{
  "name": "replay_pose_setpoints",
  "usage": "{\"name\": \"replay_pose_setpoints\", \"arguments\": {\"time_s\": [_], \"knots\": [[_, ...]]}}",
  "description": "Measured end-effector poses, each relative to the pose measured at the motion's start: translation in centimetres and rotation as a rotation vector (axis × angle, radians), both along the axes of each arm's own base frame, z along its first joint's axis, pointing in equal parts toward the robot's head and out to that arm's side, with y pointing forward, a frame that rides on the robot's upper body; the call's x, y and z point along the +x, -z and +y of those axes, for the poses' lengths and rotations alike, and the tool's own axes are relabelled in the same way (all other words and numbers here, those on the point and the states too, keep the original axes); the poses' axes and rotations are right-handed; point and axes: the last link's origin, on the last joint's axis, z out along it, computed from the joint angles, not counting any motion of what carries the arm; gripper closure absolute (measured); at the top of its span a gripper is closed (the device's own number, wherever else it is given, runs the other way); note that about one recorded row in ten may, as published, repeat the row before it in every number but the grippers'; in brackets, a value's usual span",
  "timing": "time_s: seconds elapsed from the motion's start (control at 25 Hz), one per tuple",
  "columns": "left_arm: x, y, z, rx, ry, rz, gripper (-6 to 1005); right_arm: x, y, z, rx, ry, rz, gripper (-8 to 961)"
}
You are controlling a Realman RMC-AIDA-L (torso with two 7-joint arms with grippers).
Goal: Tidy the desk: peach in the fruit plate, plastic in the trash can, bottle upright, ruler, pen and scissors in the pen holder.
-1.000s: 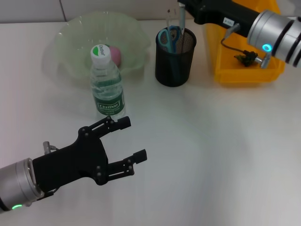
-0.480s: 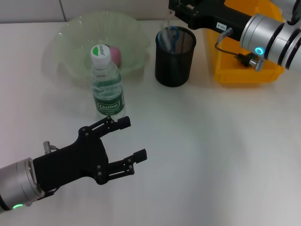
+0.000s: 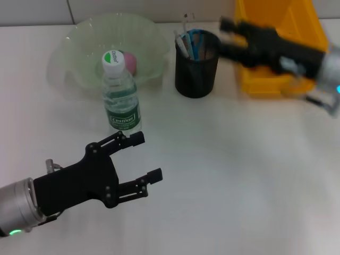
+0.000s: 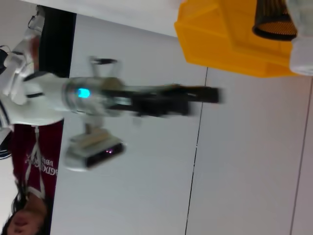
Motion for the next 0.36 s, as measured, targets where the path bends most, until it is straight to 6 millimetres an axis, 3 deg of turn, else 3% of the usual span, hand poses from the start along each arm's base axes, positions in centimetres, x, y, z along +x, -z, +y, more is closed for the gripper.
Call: {"name": "replay_pose_setpoints", "arguments": {"time_s": [0.16, 0.36], "knots": [[-1.1, -1.2, 0.0, -0.015, -0.025, 0.022, 170, 3.1, -1.1, -6.4, -0.107, -0.105, 0.005, 198], [-2.6, -2.4, -0.4, -0.061, -0.047, 0.071, 170, 6.2, -1.3, -12.9, -0.193, -0.213, 0.016, 120]]}}
